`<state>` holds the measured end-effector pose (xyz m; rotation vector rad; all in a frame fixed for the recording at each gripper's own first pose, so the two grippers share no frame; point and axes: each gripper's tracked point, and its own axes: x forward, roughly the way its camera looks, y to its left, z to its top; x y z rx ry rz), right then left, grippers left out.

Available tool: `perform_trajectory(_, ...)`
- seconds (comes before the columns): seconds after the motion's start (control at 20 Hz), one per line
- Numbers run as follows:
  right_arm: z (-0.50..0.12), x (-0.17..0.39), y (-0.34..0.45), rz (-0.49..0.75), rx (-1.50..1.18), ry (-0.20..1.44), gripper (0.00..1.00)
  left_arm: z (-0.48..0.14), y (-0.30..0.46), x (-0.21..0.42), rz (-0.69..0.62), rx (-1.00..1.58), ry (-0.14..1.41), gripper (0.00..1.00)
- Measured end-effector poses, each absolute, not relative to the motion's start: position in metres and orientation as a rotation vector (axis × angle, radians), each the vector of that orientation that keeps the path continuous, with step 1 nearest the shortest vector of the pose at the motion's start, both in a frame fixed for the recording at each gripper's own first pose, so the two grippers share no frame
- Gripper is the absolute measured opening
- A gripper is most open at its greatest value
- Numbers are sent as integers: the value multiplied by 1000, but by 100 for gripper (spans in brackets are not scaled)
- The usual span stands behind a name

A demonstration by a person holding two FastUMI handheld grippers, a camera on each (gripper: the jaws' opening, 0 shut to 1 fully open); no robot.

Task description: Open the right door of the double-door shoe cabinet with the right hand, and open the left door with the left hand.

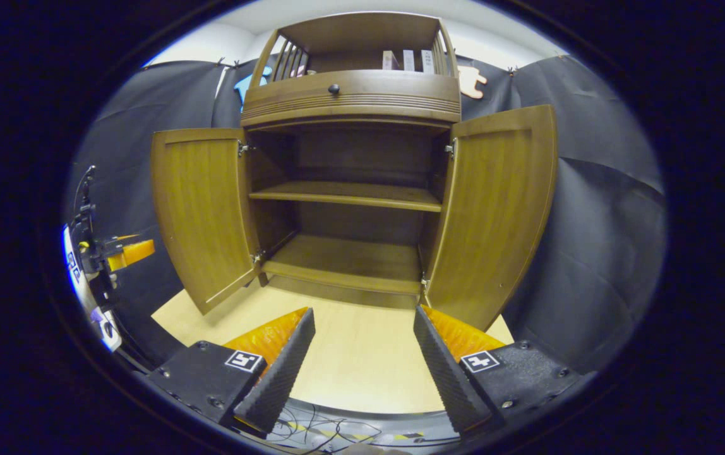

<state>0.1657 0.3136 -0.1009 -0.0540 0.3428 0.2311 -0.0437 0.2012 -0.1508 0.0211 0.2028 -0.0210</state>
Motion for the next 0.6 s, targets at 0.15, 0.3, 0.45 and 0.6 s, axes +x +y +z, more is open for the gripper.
perform_trajectory(0.15,-100,164,307,233,-31,334,99,-134,173,-54,12,59,191,95)
perform_trajectory(0.3,-90,164,299,260,8,305,99,-102,151,-59,92,72,149,96)
perform_trajectory(0.45,-71,166,279,259,33,262,99,-71,113,-60,127,10,116,96)
perform_trajectory(0.6,-49,166,253,241,79,213,99,-49,76,-56,150,20,71,96)
